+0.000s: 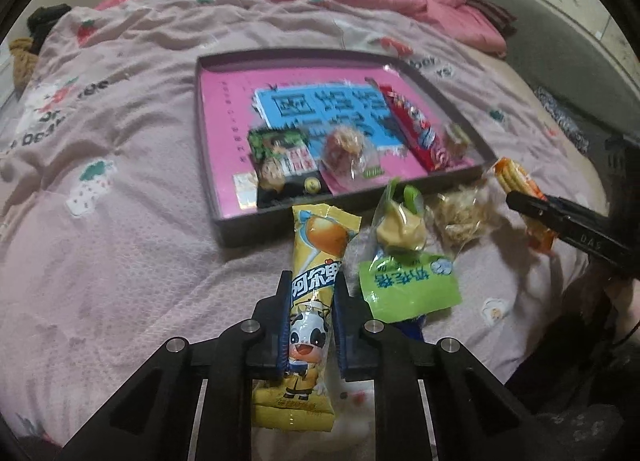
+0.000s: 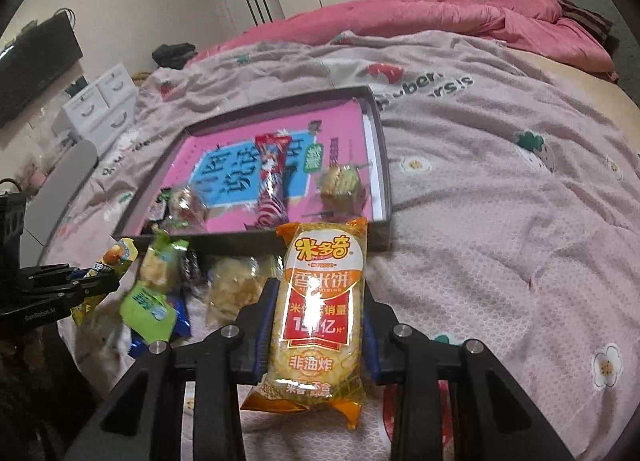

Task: Organize snacks
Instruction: 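Lift the milk-stick pack with the left tool while the right tool carries the rice-cracker pack toward the tray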

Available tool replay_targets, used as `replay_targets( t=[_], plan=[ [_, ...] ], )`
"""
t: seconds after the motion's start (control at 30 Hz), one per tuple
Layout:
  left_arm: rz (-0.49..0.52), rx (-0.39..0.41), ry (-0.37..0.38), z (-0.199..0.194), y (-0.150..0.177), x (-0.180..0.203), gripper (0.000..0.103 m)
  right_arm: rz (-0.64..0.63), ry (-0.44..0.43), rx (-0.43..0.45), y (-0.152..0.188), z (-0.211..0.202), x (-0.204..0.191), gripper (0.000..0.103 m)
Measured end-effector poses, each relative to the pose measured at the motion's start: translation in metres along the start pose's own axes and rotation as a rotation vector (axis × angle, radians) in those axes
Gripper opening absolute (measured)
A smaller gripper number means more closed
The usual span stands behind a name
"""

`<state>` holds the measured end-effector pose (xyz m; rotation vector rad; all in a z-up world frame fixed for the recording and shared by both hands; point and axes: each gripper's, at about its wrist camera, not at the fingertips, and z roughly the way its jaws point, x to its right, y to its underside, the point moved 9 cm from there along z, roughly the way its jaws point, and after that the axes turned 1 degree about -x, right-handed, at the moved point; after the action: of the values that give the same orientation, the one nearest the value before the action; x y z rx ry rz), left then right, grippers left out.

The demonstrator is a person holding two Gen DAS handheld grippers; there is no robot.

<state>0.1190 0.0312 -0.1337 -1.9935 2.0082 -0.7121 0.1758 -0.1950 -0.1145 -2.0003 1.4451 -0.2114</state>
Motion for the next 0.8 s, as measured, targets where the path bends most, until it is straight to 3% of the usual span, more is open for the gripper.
replay_targets(
  t=[0.8],
  plan=[
    [-0.038,0.123,-0.034,-0.045,-0.033,0.018,0.018,-0.051,-0.083,0.109,-0.026,-0.021,-0.022,0.036]
  ],
)
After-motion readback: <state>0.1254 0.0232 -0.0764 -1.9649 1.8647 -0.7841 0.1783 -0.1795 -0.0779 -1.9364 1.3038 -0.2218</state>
